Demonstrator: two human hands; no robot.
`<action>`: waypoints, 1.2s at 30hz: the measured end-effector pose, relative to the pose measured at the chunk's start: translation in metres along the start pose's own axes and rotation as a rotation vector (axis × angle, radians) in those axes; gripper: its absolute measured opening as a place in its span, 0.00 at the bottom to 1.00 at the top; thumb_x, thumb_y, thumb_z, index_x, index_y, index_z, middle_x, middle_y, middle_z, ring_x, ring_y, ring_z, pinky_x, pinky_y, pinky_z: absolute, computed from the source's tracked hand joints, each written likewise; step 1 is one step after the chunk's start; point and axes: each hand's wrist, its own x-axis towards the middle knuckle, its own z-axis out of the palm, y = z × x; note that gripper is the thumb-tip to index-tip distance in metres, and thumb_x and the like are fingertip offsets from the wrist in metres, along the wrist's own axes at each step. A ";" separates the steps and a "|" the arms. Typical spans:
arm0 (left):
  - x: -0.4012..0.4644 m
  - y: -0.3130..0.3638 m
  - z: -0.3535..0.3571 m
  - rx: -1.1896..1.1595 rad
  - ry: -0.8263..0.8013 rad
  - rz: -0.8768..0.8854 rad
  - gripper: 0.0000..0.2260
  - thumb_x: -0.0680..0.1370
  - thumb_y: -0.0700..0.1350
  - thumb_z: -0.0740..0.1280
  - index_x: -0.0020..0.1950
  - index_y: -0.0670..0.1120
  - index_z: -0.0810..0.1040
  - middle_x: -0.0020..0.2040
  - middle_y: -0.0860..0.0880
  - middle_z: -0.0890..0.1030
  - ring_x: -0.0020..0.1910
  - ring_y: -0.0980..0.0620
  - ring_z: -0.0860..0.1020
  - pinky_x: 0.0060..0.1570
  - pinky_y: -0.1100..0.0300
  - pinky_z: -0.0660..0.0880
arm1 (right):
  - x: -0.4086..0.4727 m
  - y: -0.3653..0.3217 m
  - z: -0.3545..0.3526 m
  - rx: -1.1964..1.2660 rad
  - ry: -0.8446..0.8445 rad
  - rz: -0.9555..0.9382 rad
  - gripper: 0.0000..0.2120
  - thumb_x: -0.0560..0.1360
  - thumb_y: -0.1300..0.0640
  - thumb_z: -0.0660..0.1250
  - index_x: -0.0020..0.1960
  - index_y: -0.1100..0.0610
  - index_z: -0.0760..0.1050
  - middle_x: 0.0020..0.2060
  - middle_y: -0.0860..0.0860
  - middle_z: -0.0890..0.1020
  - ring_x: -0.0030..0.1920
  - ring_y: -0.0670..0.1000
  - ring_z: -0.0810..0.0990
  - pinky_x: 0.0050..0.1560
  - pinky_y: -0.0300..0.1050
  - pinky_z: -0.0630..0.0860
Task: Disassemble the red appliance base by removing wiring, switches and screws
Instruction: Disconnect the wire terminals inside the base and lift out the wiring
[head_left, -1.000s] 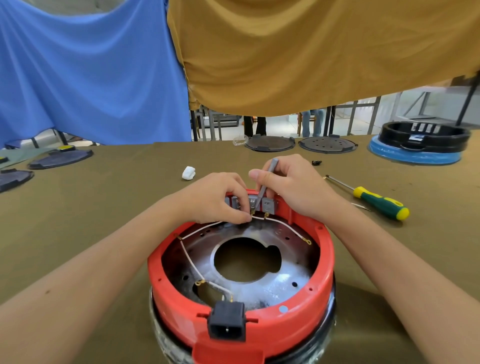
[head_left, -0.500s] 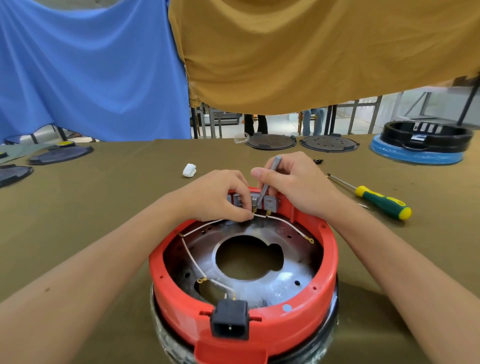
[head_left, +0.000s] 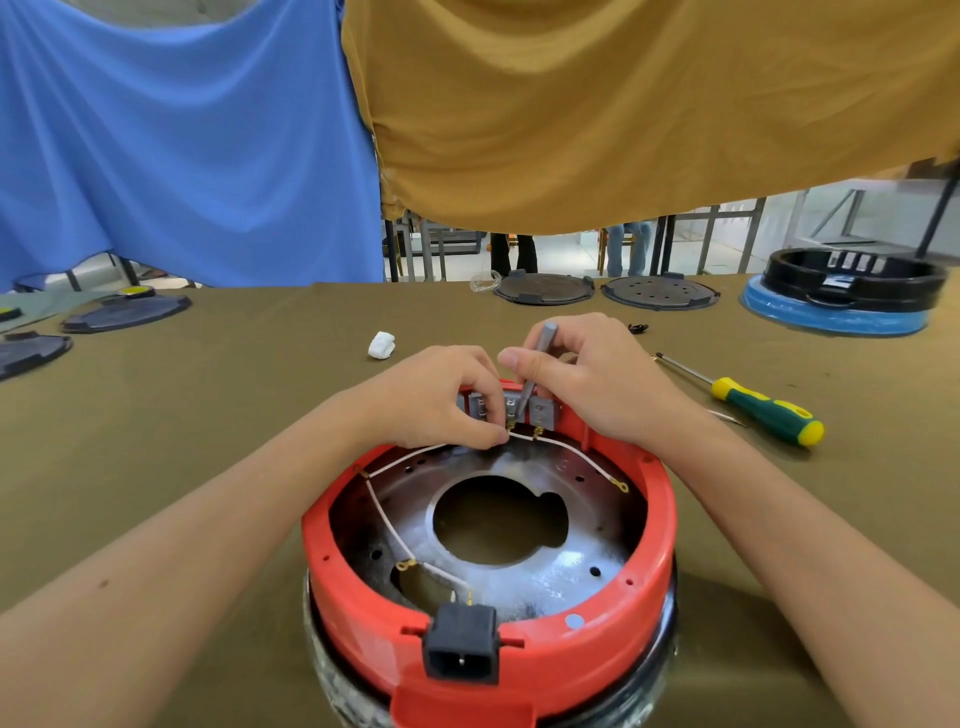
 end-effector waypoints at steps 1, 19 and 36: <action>0.000 0.000 0.000 0.000 -0.001 -0.002 0.02 0.72 0.48 0.75 0.40 0.54 0.84 0.54 0.56 0.77 0.54 0.63 0.74 0.61 0.59 0.70 | 0.000 0.000 0.000 0.013 -0.005 0.008 0.16 0.78 0.50 0.70 0.37 0.60 0.79 0.25 0.46 0.75 0.26 0.42 0.68 0.31 0.37 0.65; 0.000 -0.002 0.001 0.003 0.006 -0.009 0.03 0.72 0.49 0.75 0.39 0.55 0.84 0.53 0.57 0.76 0.53 0.65 0.74 0.56 0.69 0.68 | 0.000 0.001 0.001 0.066 0.013 0.018 0.16 0.78 0.49 0.70 0.36 0.59 0.80 0.26 0.49 0.78 0.29 0.45 0.72 0.36 0.47 0.70; -0.001 -0.001 0.000 -0.010 0.013 -0.002 0.05 0.72 0.47 0.75 0.37 0.56 0.83 0.52 0.58 0.76 0.52 0.65 0.74 0.54 0.71 0.67 | 0.000 0.002 0.001 0.069 0.040 0.004 0.16 0.77 0.49 0.70 0.36 0.58 0.80 0.25 0.47 0.78 0.27 0.44 0.71 0.33 0.44 0.69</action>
